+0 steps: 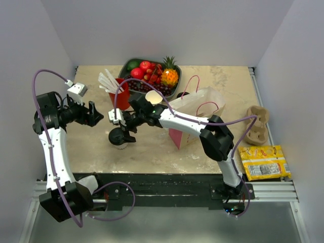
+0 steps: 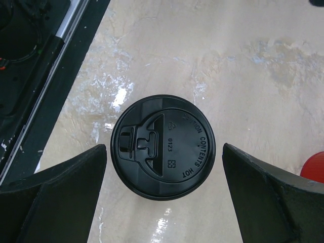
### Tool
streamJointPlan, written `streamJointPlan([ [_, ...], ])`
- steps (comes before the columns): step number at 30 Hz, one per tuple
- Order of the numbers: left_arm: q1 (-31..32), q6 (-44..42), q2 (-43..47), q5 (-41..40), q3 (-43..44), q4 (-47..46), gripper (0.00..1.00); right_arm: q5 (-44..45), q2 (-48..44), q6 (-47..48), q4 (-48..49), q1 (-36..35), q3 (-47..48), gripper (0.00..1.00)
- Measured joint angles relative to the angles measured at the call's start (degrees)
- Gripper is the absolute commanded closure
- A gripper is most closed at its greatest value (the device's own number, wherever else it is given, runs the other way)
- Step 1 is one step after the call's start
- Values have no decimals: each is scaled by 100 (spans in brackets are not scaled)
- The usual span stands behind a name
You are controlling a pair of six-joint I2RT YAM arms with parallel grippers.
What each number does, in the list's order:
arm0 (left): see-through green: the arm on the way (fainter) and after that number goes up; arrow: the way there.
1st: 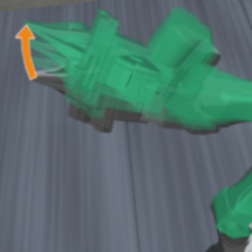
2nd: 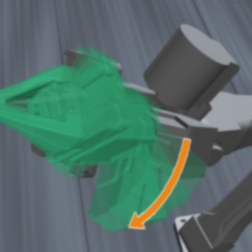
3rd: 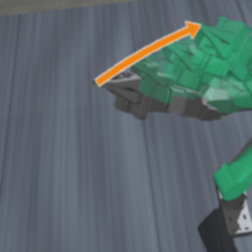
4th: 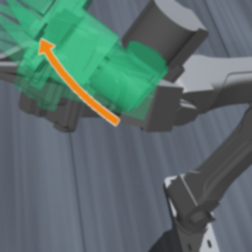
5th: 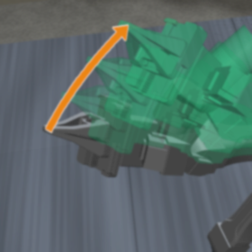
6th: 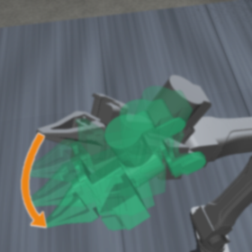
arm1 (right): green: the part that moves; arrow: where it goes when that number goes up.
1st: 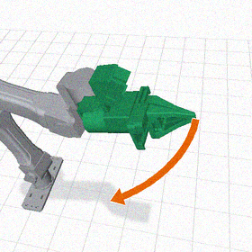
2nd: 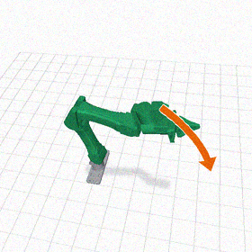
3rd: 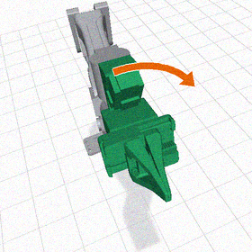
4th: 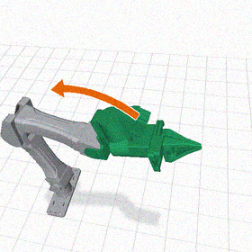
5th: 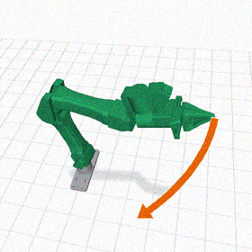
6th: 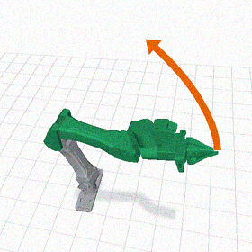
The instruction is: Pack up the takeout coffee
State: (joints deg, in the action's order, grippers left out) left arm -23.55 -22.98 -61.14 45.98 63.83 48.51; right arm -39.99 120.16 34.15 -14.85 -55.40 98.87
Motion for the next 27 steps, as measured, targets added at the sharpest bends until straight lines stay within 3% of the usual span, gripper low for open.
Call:
streamJointPlan([
  [27,0,238,-96,-2,-94,-39,13,-57,695,-411,-518,-9,962,5],
])
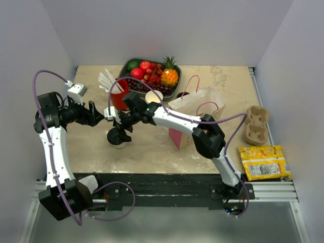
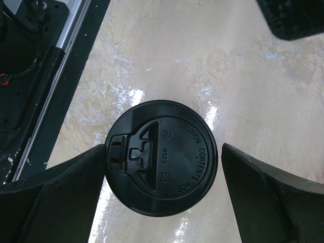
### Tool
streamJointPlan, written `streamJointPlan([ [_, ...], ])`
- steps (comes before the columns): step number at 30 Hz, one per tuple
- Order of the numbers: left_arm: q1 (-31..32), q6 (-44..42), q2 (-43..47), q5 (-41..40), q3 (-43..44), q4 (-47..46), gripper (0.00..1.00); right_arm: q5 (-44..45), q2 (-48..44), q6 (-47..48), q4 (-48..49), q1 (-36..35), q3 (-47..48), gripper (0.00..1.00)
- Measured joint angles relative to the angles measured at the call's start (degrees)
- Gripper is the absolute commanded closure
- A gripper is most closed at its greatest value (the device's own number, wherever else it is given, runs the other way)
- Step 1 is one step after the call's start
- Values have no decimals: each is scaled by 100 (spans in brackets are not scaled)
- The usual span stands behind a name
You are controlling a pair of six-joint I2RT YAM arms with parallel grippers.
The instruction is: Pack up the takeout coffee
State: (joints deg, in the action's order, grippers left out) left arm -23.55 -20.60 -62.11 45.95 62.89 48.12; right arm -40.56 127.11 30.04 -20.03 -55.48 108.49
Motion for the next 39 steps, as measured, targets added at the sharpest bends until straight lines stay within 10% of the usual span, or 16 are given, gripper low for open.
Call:
streamJointPlan([
  [39,0,957,-201,168,118,-1067,14,138,-881,-621,-431,177,560,24],
])
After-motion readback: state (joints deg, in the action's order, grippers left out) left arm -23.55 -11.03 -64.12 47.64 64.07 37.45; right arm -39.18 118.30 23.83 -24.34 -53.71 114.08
